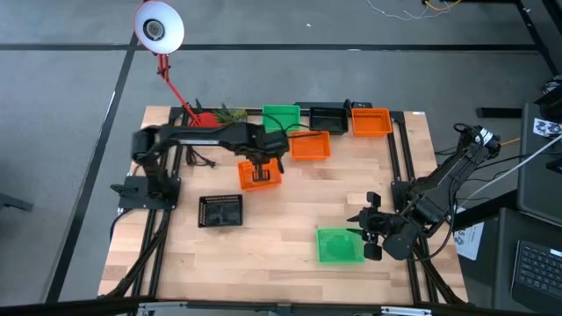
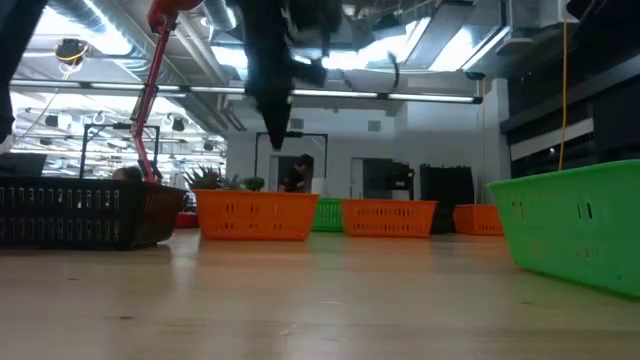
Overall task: Stack baskets by color
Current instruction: Stack the bottom green bin on top of the top green bin
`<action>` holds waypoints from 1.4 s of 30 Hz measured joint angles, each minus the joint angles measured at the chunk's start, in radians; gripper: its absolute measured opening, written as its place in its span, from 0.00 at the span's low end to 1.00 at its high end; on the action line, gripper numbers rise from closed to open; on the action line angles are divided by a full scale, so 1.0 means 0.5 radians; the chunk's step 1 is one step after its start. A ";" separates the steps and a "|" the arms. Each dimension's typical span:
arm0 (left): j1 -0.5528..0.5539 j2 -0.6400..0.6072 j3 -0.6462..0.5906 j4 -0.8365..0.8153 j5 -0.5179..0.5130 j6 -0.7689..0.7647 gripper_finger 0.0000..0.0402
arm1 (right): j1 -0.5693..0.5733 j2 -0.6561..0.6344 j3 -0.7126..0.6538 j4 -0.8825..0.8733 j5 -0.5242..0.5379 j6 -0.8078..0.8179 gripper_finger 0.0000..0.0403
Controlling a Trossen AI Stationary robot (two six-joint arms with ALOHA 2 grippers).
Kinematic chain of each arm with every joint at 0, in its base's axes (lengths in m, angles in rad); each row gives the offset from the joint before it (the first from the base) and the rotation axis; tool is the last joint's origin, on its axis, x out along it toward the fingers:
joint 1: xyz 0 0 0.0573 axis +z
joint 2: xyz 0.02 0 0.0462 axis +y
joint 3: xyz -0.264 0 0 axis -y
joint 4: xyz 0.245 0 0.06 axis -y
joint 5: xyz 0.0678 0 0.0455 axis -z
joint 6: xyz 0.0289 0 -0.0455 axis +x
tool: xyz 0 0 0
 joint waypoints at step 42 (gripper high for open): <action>-0.355 -0.305 0.000 -0.446 0.295 -0.110 0.00 | -0.576 0.804 0.002 0.329 -1.310 -0.154 0.24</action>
